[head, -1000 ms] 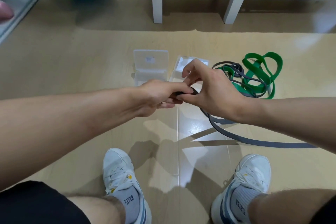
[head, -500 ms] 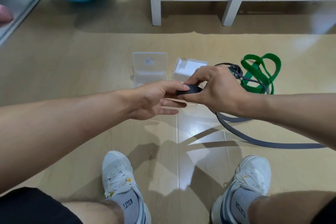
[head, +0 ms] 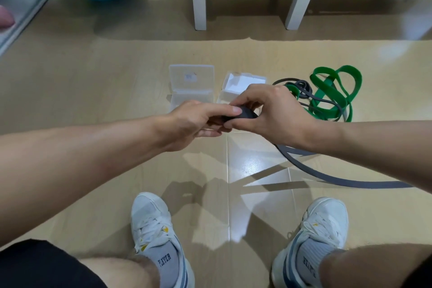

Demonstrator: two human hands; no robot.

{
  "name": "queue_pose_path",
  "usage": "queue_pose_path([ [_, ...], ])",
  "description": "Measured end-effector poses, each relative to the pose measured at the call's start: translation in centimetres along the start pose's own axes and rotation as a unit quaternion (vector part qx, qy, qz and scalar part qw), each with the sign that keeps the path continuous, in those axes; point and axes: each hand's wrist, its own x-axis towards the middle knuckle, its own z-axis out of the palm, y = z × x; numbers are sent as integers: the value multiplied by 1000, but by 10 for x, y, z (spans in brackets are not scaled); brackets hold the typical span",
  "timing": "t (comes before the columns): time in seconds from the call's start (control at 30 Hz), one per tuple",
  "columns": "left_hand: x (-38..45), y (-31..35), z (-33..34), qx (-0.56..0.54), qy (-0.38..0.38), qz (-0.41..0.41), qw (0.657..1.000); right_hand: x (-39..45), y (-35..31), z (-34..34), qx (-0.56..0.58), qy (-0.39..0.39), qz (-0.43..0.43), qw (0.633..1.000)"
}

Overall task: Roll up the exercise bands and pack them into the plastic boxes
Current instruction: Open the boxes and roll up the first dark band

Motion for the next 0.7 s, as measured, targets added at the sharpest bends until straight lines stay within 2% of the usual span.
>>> queue_pose_path([
  [0.17, 1, -2, -13, -68, -38, 1, 997, -3, 3, -2, 127, 24, 53, 990],
  [0.3, -1, -2, -12, -96, -74, -14, 993, -3, -3, -4, 95, 44, 42, 994],
  [0.43, -3, 2, -9, -24, -96, -19, 995, -2, -1, -6, 39, 38, 33, 998],
  [0.57, -3, 7, 5, 95, -26, -20, 995, -1, 0, -1, -50, 23, -12, 998],
  [0.63, -2, 6, 11, 112, 9, -7, 994, -1, 0, 1, -65, 16, -15, 998],
  [0.7, -2, 5, 12, 109, 12, 6, 994, -2, -1, 2, -64, 19, -18, 998],
])
